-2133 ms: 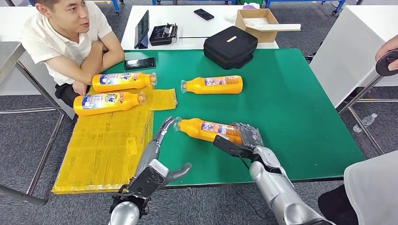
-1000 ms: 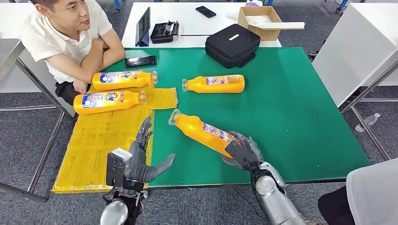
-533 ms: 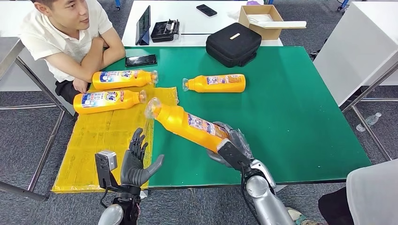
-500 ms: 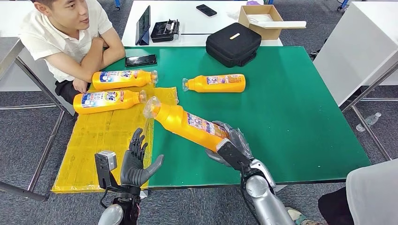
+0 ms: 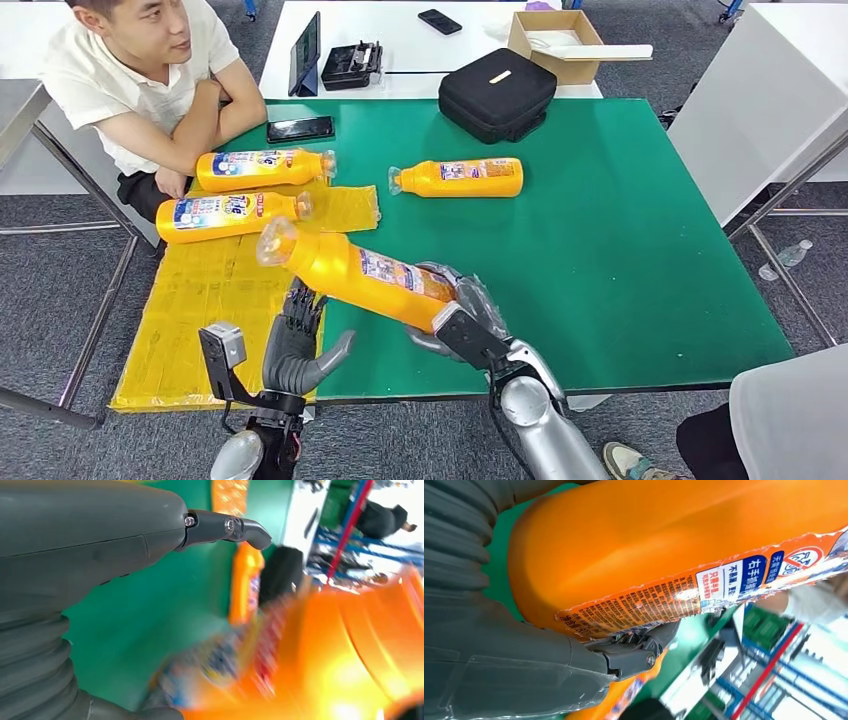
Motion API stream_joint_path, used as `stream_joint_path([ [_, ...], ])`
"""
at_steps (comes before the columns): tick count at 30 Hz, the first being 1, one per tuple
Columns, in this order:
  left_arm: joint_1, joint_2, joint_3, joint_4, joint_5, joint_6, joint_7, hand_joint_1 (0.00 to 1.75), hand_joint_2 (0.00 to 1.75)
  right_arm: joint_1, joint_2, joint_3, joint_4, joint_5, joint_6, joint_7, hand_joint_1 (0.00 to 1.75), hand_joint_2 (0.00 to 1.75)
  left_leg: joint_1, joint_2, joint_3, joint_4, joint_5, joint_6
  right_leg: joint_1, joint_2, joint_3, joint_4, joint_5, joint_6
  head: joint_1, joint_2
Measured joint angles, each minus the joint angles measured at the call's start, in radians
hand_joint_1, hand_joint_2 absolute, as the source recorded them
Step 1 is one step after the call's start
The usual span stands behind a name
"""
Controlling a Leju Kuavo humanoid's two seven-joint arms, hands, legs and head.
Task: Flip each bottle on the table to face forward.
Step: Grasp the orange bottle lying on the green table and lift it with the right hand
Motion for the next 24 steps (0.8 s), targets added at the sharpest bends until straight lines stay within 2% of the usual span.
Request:
stream_joint_path([
  [6,-0.005,0.0,-0.02,-0.014,0.034,-0.035,-0.005,0.0,1.75,-0.021,0.009,0.04,0.072,-0.009,-0.015,-0.009,1.63,1.75,0.0,0.0,0.0,0.0,0.0,0.0,0.0,0.0,0.0,0.0,0.0,0.0,0.0,0.0],
  [16,-0.005,0.001,-0.034,-0.036,0.078,-0.063,-0.004,0.0,1.75,-0.046,0.018,0.091,0.146,0.006,-0.033,-0.018,1.59,1.75,0.0,0.0,-0.001,0.0,0.0,0.0,0.0,0.0,-0.001,0.0,0.0,0.0,0.0,0.0],
  [24,-0.011,0.001,-0.037,-0.036,0.141,-0.08,-0.004,0.0,1.75,-0.065,0.031,0.129,0.181,0.016,-0.049,-0.04,1.68,1.75,0.0,0.0,-0.001,0.0,0.0,0.0,0.0,0.0,-0.001,0.0,0.0,0.0,0.0,0.0],
])
